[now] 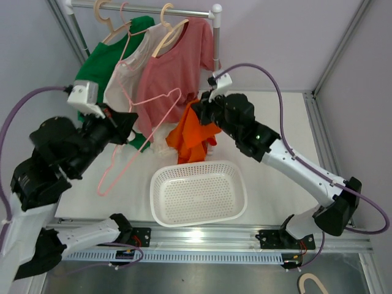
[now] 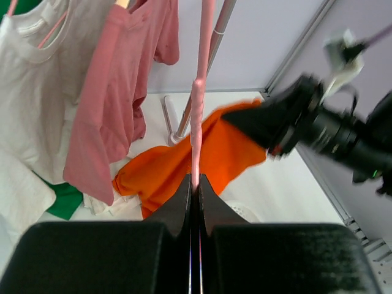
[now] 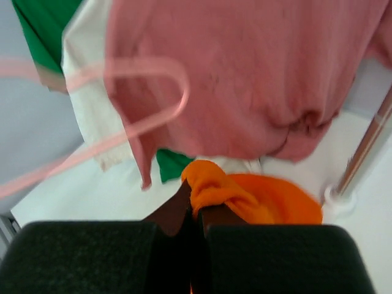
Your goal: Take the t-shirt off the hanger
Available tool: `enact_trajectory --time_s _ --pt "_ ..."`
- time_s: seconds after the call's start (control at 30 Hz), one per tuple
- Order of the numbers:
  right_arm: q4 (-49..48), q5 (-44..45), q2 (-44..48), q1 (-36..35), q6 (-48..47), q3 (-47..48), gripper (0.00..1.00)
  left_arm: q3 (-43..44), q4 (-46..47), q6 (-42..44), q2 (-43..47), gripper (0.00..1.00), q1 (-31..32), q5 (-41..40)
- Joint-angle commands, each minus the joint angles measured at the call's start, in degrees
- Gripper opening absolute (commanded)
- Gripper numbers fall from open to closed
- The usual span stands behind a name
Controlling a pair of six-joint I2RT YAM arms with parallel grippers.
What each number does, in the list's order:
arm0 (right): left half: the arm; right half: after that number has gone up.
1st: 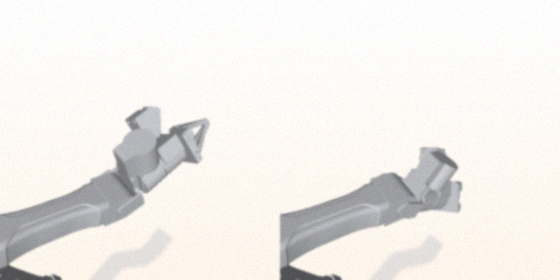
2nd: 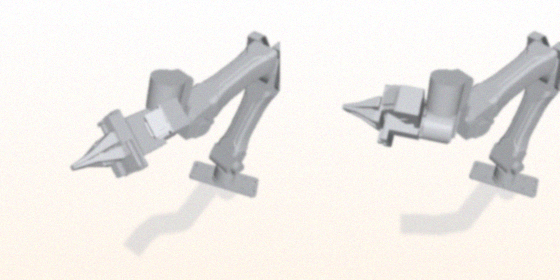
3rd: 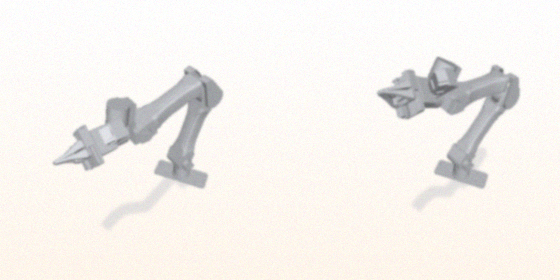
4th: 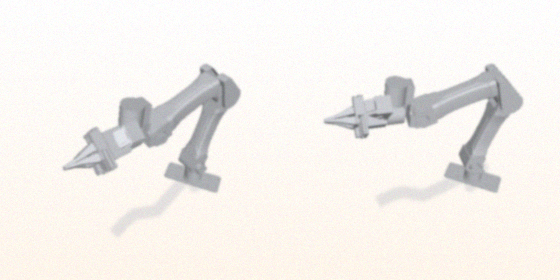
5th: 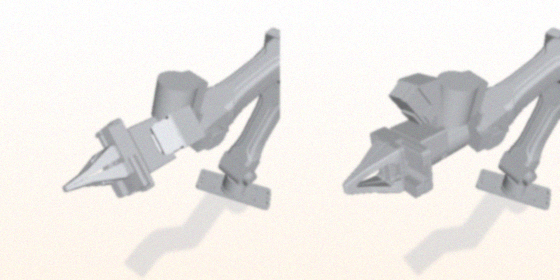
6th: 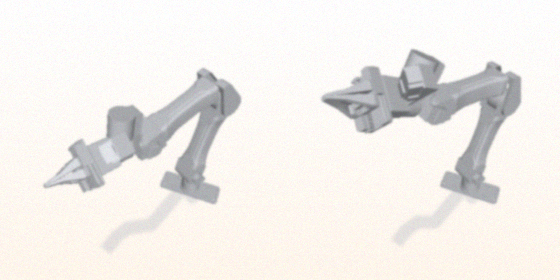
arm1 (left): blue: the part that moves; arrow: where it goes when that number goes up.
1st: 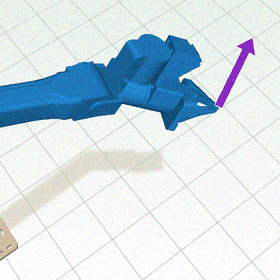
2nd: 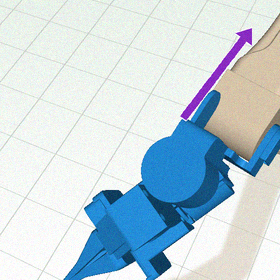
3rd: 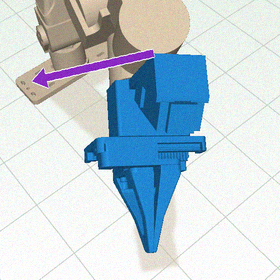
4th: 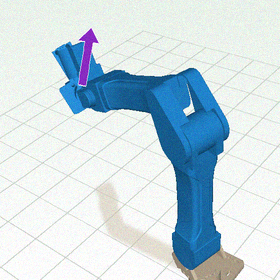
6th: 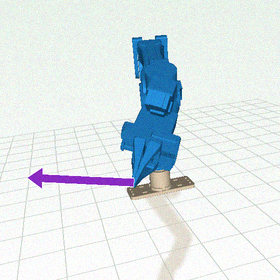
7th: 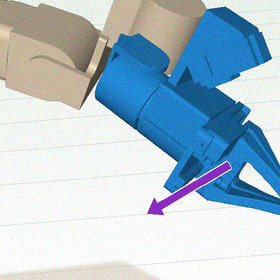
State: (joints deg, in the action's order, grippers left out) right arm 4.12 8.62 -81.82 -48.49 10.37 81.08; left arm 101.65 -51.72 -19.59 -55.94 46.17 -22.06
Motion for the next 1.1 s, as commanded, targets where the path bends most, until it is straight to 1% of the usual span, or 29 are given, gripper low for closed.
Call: enact_trajectory --time_s 0.0,0.07,0.1,0.17,0.2,0.3,0.37,0.53,0.63,0.73,0.77,0.83,0.87,0.9,0.93,0.97,1.0,1.07 --pt "3.25 -2.38 -2.11 0.59 -4.65 15.04 0.0 -7.73 7.31 0.61 7.32 0.01 0.23 -2.97" --pt "5.63 -3.61 -3.34 0.5 -5.88 20.93 0.0 -9.97 8.22 1.05 10.58 0.01 0.23 -5.43" --pt "7.38 -4.13 -4.48 0.5 -6.76 26.71 0.0 -11.72 8.31 1.57 11.03 0.01 0.23 -7.1" --pt "8.97 -5.89 -5.36 0.15 -7.64 32.1 0.0 -13.48 8.13 1.84 11.03 0.01 0.23 -8.08" --pt "10.37 -6.77 -5.8 -0.02 -8.34 36.74 0.0 -14.01 8.3 2.19 10.86 0.01 0.23 -8.08" --pt "11.52 -11.33 -5.46 -0.9 -8.7 42.21 0.0 -17.0 10.93 3.24 10.5 0.01 0.23 -7.56" --pt "11.35 -14.32 -3.97 -1.43 -8.53 43.72 0.0 -19.02 13.83 4.38 10.16 0.01 0.23 -7.55" --pt "13.63 -15.74 -2.38 -2.75 -8.44 51.0 0.0 -19.56 18.14 6.06 7.96 0.01 0.23 -7.03" --pt "14.25 -16.09 -1.06 -2.75 -7.91 51.29 0.0 -18.94 20.78 7.2 5.68 0.01 0.23 -6.94" --pt "13.99 -16.62 1.92 -2.92 -5.72 45.25 0.0 -17.01 24.21 9.57 2.61 0.0 0.23 -7.9" --pt "12.94 -16.19 5.32 -3.36 -5.02 37.56 0.0 -14.31 24.82 10.71 1.46 0.01 0.15 -9.21" --pt "7.85 -14.87 9.64 -3.54 -2.38 27.95 0.0 -11.92 26.93 12.03 -2.13 0.01 0.15 -10.01" --pt "6.35 -14.25 11.75 -3.72 -1.24 23.12 0.0 -7.56 27.29 13.34 -3.54 0.01 0.15 -10.36" --pt "4.69 -13.55 15.25 -3.72 1.29 14.81 0.0 -5.86 27.46 13.79 -4.86 0.01 0.23 -10.45" --pt "4.5 -12.85 16.59 -3.72 2.45 11.07 0.0 -4.28 27.38 14.32 -6.27 0.01 0.15 -10.19" --pt "4.41 -12.49 17.74 -3.72 3.59 7.55 0.0 -0.35 27.64 15.37 -8.63 0.01 0.15 -10.1" --pt "3.97 -12.14 19.75 -3.72 4.91 0.64 0.0 0.91 27.9 15.81 -9.7 0.01 0.15 -10.02" --pt "2.83 -11.35 21.0 -3.72 7.99 -6.07 0.0 3.71 28.52 16.6 -11.98 0.01 0.15 -9.4"
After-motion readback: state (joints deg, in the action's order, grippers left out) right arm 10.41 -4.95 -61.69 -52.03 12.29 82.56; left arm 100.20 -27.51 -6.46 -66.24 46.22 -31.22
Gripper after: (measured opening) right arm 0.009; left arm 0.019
